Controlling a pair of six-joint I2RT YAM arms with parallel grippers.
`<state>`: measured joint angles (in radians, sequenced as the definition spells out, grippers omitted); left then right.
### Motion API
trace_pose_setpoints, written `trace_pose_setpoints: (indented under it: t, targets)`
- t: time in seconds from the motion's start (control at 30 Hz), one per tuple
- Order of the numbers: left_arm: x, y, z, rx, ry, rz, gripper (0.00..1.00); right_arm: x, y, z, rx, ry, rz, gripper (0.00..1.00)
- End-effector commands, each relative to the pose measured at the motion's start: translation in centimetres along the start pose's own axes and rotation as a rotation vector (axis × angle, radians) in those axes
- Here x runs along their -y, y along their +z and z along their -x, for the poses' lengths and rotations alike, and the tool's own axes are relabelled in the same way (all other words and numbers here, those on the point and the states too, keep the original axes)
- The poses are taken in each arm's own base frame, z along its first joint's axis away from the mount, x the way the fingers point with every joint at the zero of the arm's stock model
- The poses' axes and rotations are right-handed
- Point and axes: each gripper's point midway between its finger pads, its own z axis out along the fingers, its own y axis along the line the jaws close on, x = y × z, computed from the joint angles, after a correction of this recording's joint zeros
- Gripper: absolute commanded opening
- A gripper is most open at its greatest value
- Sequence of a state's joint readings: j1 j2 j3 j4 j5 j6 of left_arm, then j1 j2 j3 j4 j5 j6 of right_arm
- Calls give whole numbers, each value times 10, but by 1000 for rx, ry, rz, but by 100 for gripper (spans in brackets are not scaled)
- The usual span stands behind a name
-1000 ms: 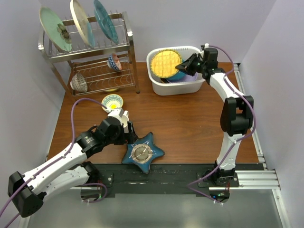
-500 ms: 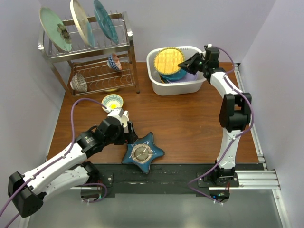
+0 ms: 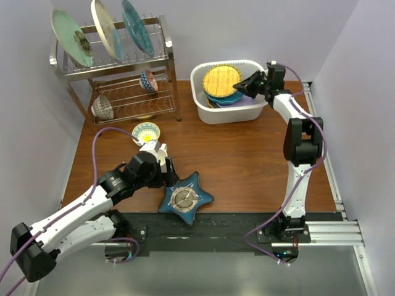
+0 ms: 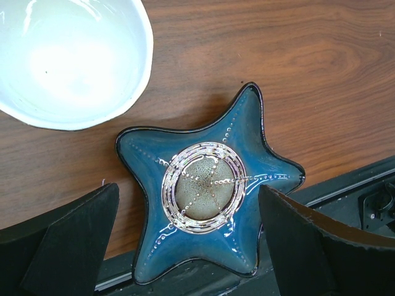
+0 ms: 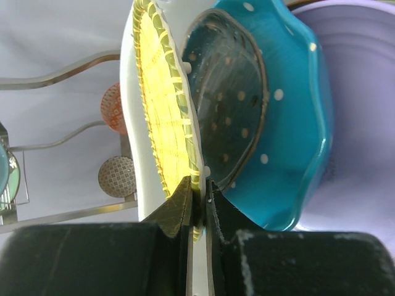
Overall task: Place the plates into the plastic bin on the countertop
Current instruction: Place the plate in the plastic bin.
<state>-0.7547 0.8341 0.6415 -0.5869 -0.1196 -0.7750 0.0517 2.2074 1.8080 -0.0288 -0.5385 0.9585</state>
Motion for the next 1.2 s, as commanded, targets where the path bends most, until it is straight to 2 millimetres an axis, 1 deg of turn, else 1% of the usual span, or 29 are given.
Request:
trace_pose_setpoints:
  t: [0.0, 0.13, 0.27, 0.37, 0.43, 0.47, 0.5, 0.53, 0.57, 0.6, 0.63, 0.67, 0.73, 0.77, 0.83, 0.9, 0.93, 0.97, 1.03, 1.07, 1.1, 1.17]
  targets:
    - [4, -2, 8, 32, -9, -9, 100, -43, -7, 21, 42, -62, 116, 0]
    - [4, -2, 7, 30, -10, -9, 100, -36, -2, 18, 29, -55, 110, 0]
    - [4, -3, 7, 31, -14, -12, 100, -28, 0, 14, 21, -46, 102, 4]
    - [3, -2, 5, 26, -13, -10, 100, -22, 1, 10, 15, -45, 92, 13]
    - [3, -2, 5, 25, -16, -11, 100, -20, 0, 9, 12, -47, 88, 16]
    - [3, -2, 5, 26, -16, -10, 100, -18, -1, 7, 9, -47, 82, 21]
    - [3, -3, 5, 26, -16, -10, 100, -18, -2, 7, 10, -49, 79, 32]
    - [3, -3, 5, 27, -15, -11, 100, -19, -3, 7, 6, -49, 78, 36]
    - [3, -4, 6, 31, -17, -12, 100, -17, -5, 5, 1, -54, 65, 43]
    - [4, -4, 7, 32, -16, -13, 100, -21, -8, 8, 17, -67, 59, 47]
    - [3, -4, 6, 31, -15, -10, 100, -18, -11, 5, 4, -59, 35, 50]
    - [3, -4, 7, 31, -16, -10, 100, -19, -14, 6, 6, -78, 30, 54]
    - [2, -5, 6, 31, -18, -8, 100, -19, -22, 7, 10, -86, -10, 57]
    - [3, -5, 6, 32, -18, -9, 100, -17, -24, 7, 12, -111, -28, 61]
    - [2, -6, 6, 32, -19, -9, 100, -16, -31, 7, 11, -126, -67, 63]
    - [3, -7, 7, 35, -22, -12, 100, -22, -42, 13, 39, -168, -84, 67]
    - [2, -7, 7, 36, -22, -11, 100, -21, -45, 11, 41, -177, -94, 70]
    - [2, -8, 8, 40, -25, -11, 100, -32, -54, 16, 63, -201, -84, 73]
    - [3, -9, 7, 41, -25, -15, 100, -38, -61, 14, 76, -213, -68, 75]
    - [2, -9, 8, 44, -26, -14, 100, -45, -66, 14, 85, -220, -51, 78]
    - [2, -10, 8, 46, -26, -14, 100, -63, -78, 14, 91, -235, -11, 79]
    - [0, -9, 7, 41, -30, -5, 100, -76, -88, 10, 91, -238, 29, 80]
